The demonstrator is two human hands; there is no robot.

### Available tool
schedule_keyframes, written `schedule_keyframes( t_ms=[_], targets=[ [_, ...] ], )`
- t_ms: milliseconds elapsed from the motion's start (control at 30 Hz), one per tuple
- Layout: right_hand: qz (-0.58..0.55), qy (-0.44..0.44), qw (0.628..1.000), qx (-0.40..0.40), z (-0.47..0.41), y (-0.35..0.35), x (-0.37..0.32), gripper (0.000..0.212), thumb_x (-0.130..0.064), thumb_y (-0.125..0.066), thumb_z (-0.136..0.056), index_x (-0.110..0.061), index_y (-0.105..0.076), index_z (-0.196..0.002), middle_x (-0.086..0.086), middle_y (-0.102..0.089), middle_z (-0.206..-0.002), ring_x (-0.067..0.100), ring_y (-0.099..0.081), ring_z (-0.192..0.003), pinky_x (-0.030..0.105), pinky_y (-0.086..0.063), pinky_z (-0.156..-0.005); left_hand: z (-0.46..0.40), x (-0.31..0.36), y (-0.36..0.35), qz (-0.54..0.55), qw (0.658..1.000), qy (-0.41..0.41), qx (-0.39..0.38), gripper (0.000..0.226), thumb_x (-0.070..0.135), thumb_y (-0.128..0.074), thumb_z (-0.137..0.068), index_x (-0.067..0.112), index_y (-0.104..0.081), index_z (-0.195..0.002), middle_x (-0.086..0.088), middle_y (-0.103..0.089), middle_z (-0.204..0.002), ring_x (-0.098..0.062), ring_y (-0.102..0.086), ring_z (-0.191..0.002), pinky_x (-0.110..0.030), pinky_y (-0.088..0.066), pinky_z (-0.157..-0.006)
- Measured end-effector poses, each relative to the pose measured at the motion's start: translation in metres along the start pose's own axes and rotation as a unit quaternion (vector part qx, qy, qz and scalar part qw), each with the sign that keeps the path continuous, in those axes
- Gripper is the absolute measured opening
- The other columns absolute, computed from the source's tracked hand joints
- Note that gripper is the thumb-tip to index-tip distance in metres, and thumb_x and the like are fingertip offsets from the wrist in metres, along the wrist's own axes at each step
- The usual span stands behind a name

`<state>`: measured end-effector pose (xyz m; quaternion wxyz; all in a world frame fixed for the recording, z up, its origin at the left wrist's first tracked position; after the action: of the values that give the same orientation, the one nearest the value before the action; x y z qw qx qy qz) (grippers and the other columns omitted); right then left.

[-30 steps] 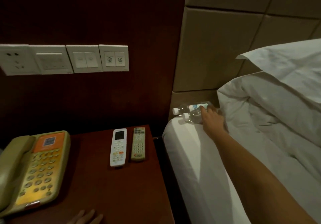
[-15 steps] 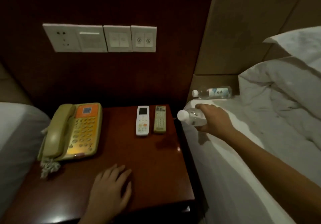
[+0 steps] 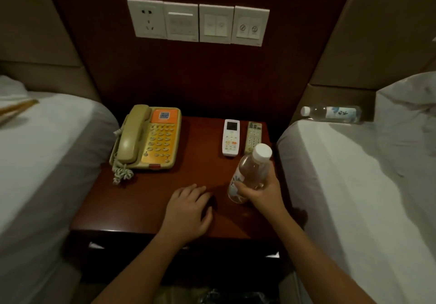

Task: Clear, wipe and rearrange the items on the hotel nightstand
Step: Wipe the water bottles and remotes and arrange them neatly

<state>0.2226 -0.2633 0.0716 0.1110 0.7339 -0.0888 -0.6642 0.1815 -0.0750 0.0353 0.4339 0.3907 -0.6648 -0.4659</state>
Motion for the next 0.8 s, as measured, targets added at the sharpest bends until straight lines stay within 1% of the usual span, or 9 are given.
schedule_keyframes(
  t_ms=[167,233,333,400,467,533,600,700,800],
  targets=[
    [0.039,0.002,0.999,-0.025,0.0,-0.015,0.002,0.077,-0.033,-0.084,-0.064,-0.041,-0.037,-0.125,-0.02,-0.055,-0.118,0.004,-0.055,-0.111,0.038,-0.05,-0.095,0.002,-0.001,0.0,0.006,1.0,-0.009,0.002,0.041,0.042,-0.048,-0.081,0.02,-0.071,-0.108,-0.003,-0.07,-0.114,-0.027,-0.063,-0.112,-0.042,-0.049,-0.091],
    [0.038,0.008,0.999,-0.01,0.005,-0.02,0.001,0.079,-0.034,-0.084,-0.063,-0.036,-0.039,-0.127,-0.015,-0.055,-0.121,0.01,-0.055,-0.113,0.043,-0.051,-0.095,0.005,-0.003,0.0,0.016,1.0,-0.005,0.003,0.043,0.041,-0.047,-0.081,0.02,-0.07,-0.11,-0.004,-0.069,-0.117,-0.027,-0.062,-0.115,-0.044,-0.048,-0.095],
    [0.019,0.029,0.999,-0.004,0.018,-0.034,-0.012,0.078,-0.037,-0.084,-0.061,-0.028,-0.043,-0.127,-0.011,-0.06,-0.118,0.008,-0.059,-0.108,0.042,-0.053,-0.091,0.017,-0.009,0.004,0.055,0.998,0.026,0.016,0.047,0.043,-0.045,-0.083,0.021,-0.066,-0.118,-0.004,-0.066,-0.122,-0.028,-0.057,-0.122,-0.046,-0.043,-0.103],
    [-0.006,0.029,0.999,-0.014,0.032,-0.05,-0.023,0.079,-0.04,-0.082,-0.06,-0.024,-0.044,-0.127,-0.008,-0.061,-0.117,0.009,-0.061,-0.107,0.043,-0.054,-0.09,0.039,-0.017,0.018,0.081,0.993,0.048,0.071,0.046,0.041,-0.047,-0.084,0.021,-0.062,-0.123,-0.002,-0.065,-0.124,-0.026,-0.055,-0.124,-0.044,-0.044,-0.104],
    [-0.047,0.038,0.998,-0.034,0.055,-0.067,-0.036,0.075,-0.034,-0.083,-0.061,-0.023,-0.046,-0.126,-0.004,-0.062,-0.117,0.011,-0.062,-0.107,0.042,-0.054,-0.089,0.077,-0.031,0.039,0.125,0.976,0.075,0.16,0.043,0.033,-0.053,-0.086,0.019,-0.06,-0.126,-0.002,-0.065,-0.124,-0.023,-0.056,-0.122,-0.04,-0.045,-0.102],
    [-0.069,0.051,0.994,-0.07,0.082,-0.089,-0.047,0.071,-0.036,-0.08,-0.061,-0.03,-0.046,-0.123,-0.006,-0.06,-0.119,0.01,-0.06,-0.11,0.032,-0.054,-0.088,0.126,-0.05,0.055,0.144,0.953,0.09,0.25,0.04,0.024,-0.058,-0.087,0.015,-0.06,-0.126,-0.004,-0.066,-0.122,-0.02,-0.057,-0.119,-0.034,-0.044,-0.101],
    [-0.08,0.067,0.989,-0.109,0.111,-0.112,-0.051,0.067,-0.038,-0.077,-0.062,-0.037,-0.043,-0.119,-0.007,-0.057,-0.12,0.008,-0.058,-0.112,0.023,-0.052,-0.086,0.181,-0.067,0.052,0.119,0.947,0.104,0.278,0.039,0.021,-0.061,-0.087,0.014,-0.059,-0.125,-0.005,-0.065,-0.12,-0.018,-0.058,-0.116,-0.029,-0.043,-0.1],
    [-0.063,0.067,0.983,-0.158,0.149,-0.149,-0.026,0.068,-0.039,-0.077,-0.062,-0.04,-0.04,-0.119,-0.008,-0.055,-0.121,0.005,-0.056,-0.112,0.018,-0.049,-0.087,0.263,-0.1,0.003,0.104,0.956,0.148,0.23,0.038,0.02,-0.063,-0.087,0.014,-0.06,-0.124,-0.006,-0.065,-0.117,-0.02,-0.06,-0.109,-0.032,-0.048,-0.092],
    [-0.034,0.053,0.98,-0.188,0.182,-0.184,0.029,0.076,-0.036,-0.08,-0.062,-0.028,-0.039,-0.126,-0.005,-0.054,-0.123,0.009,-0.055,-0.114,0.018,-0.048,-0.091,0.347,-0.129,-0.076,0.115,0.958,0.239,0.109,0.039,0.027,-0.056,-0.09,0.018,-0.058,-0.128,-0.006,-0.064,-0.118,-0.023,-0.061,-0.107,-0.042,-0.052,-0.084]
  ],
)
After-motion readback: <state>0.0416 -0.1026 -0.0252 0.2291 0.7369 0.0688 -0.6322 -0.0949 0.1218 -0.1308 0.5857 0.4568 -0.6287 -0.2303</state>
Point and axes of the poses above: each hand's wrist, its own z-axis away from the middle knuckle, its own y-axis out of the back of the hand, x = y × z, the point moved 7 cm from there along -z, towards the middle knuckle
